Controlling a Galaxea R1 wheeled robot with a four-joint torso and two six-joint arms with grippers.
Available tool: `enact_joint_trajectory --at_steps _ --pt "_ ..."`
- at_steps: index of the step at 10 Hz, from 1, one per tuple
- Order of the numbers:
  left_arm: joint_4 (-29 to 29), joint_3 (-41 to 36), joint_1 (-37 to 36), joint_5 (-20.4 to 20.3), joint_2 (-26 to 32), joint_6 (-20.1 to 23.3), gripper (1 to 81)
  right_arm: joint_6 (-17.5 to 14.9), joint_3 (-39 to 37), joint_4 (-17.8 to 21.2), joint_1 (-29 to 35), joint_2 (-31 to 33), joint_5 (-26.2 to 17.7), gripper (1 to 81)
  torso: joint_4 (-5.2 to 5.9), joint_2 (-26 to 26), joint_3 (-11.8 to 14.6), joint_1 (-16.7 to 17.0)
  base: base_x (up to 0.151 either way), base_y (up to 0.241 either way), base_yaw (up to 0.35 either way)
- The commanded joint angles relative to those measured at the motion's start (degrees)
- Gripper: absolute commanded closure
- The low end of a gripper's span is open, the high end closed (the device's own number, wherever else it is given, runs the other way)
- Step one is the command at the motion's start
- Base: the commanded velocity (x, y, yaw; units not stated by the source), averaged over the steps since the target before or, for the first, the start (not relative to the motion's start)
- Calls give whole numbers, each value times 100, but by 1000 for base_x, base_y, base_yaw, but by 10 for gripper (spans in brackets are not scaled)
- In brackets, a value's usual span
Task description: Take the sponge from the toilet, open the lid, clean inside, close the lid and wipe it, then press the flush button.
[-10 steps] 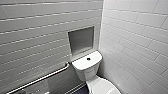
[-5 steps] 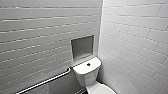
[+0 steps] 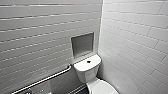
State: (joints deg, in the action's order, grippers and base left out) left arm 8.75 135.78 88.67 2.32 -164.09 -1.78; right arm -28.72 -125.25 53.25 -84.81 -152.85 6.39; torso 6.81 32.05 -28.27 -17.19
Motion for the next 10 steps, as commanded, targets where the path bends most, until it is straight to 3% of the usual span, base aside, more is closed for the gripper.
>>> enact_joint_trajectory --at_steps 1,2,3,4,6,7,8,9,10 --pt "-40 142 -65 401 -81 -15 10 -19 -157 -148 38 -56 -489 811 0 11 0 -9 0 0 0" --pt "-49 212 -65 401 -125 -15 10 -19 -157 -183 29 -73 -489 811 0 -138 0 88 0 0 0" --pt "-49 230 -65 401 -125 -15 10 -19 -131 -192 12 -82 -489 811 0 -166 246 112 0 0 0" --pt "-49 230 -65 367 -125 -15 10 -19 -113 -200 3 -82 -489 811 0 -800 457 516 0 0 0" --pt "-40 230 -65 331 -116 -15 10 -19 -131 -236 -23 -117 -489 811 0 -890 754 575 0 0 0" --pt "-40 230 -65 331 -107 -15 10 -19 -175 -236 -23 -161 -489 811 0 -1023 472 662 0 0 0" --pt "-40 230 -65 323 -107 -15 10 -19 -270 -315 -23 -231 -481 811 0 -1203 523 778 0 0 0" --pt "-40 265 -91 322 -124 -15 10 -11 -428 -315 -67 -319 -472 811 0 -743 658 485 0 0 0" --pt "-75 362 -135 322 -151 -33 10 -2 -667 -280 -84 -434 -481 811 0 -776 693 520 0 0 0"
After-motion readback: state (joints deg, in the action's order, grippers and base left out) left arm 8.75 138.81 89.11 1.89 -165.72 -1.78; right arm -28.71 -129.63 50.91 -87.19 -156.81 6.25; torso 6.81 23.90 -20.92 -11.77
